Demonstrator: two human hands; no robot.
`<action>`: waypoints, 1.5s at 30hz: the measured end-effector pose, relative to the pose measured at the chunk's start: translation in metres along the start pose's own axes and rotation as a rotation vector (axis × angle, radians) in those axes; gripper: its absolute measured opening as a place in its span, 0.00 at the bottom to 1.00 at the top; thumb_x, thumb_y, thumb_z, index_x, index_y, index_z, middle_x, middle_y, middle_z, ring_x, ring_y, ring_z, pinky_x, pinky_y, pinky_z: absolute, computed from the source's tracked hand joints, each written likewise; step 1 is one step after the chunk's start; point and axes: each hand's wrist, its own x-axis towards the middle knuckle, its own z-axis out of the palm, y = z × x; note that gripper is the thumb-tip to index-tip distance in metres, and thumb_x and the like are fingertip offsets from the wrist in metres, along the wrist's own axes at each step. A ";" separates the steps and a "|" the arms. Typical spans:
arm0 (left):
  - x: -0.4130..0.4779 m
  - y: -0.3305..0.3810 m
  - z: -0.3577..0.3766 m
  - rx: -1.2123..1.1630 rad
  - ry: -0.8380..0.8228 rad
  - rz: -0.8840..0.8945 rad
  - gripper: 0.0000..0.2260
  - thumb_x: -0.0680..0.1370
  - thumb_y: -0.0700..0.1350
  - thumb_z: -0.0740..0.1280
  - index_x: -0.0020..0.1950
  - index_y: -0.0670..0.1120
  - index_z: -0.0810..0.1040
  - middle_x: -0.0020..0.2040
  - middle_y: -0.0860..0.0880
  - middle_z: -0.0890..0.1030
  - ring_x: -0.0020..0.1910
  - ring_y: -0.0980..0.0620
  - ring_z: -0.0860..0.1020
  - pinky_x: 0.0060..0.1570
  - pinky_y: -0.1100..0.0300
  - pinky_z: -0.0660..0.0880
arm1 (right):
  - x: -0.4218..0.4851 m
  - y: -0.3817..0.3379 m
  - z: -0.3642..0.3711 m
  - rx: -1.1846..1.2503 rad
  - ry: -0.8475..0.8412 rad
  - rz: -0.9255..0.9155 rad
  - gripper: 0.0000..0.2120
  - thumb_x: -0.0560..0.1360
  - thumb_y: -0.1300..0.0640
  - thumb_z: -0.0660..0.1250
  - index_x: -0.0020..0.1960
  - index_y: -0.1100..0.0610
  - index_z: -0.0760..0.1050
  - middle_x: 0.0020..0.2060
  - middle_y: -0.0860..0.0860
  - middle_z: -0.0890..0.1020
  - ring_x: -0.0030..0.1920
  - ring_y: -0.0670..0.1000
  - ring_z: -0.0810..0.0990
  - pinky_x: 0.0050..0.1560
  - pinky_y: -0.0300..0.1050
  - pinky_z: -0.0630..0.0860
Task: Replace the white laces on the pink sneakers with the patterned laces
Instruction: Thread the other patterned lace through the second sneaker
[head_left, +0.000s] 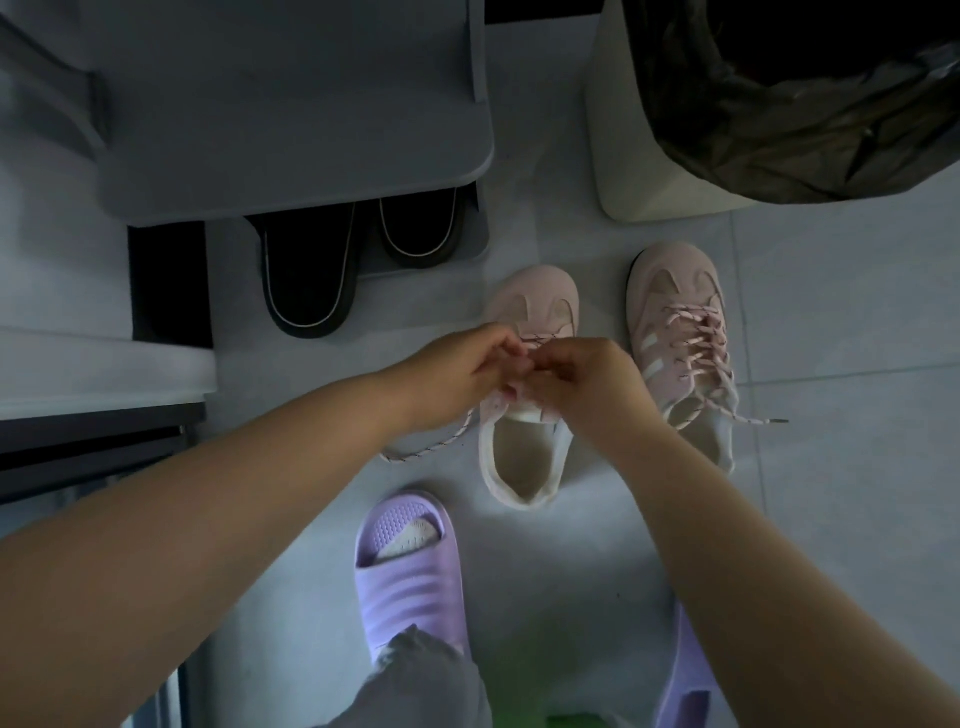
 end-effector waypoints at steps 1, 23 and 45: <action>0.001 -0.003 -0.003 0.004 0.013 -0.015 0.07 0.78 0.43 0.63 0.52 0.42 0.76 0.40 0.51 0.80 0.38 0.61 0.77 0.45 0.67 0.71 | 0.000 0.002 -0.001 -0.038 -0.019 -0.008 0.07 0.73 0.59 0.68 0.43 0.49 0.82 0.30 0.44 0.79 0.33 0.46 0.78 0.35 0.30 0.72; 0.016 -0.025 -0.004 0.132 0.452 -0.083 0.02 0.72 0.43 0.71 0.42 0.45 0.82 0.38 0.53 0.79 0.41 0.55 0.76 0.43 0.64 0.70 | 0.020 0.022 0.019 -0.288 0.148 -0.022 0.10 0.76 0.55 0.63 0.52 0.48 0.82 0.45 0.55 0.84 0.55 0.58 0.73 0.56 0.49 0.68; 0.014 -0.029 -0.004 -0.027 0.342 -0.088 0.12 0.70 0.38 0.72 0.33 0.53 0.75 0.36 0.55 0.79 0.39 0.56 0.78 0.46 0.62 0.73 | 0.019 0.023 0.024 -0.167 0.187 0.015 0.11 0.71 0.54 0.70 0.54 0.48 0.81 0.48 0.51 0.84 0.55 0.59 0.71 0.58 0.51 0.68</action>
